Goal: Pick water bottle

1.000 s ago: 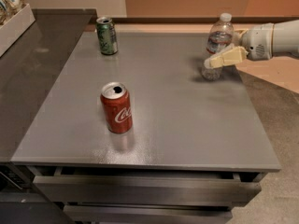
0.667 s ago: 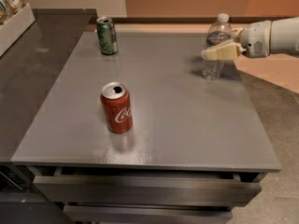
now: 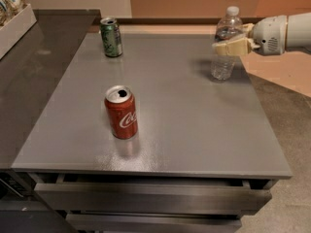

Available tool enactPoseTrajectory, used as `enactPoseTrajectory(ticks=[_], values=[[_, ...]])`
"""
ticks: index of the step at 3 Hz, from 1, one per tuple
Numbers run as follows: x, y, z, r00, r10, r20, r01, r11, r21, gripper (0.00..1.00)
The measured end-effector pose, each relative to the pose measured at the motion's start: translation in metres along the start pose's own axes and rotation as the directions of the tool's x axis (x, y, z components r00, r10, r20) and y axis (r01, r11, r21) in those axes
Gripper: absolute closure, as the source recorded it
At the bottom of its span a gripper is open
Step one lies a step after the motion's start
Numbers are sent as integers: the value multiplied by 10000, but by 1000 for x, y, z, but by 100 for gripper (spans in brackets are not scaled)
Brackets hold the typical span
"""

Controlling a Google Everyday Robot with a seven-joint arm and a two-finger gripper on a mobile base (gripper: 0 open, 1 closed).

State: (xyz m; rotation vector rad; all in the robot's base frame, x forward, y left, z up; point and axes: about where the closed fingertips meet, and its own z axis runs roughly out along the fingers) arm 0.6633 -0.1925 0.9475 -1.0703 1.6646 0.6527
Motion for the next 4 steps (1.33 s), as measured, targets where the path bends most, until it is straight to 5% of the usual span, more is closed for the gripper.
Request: enactPoseTrajectory(ticks=[1,3,4], values=[[-30,15,-10,9974,-388,606,408,9986,-325,100],[-95,50,-15,9783,-1306,1609,1521,9798,-1295,100],[-95,50,-15,9783,-1306,1609,1521,9798,-1297,100]])
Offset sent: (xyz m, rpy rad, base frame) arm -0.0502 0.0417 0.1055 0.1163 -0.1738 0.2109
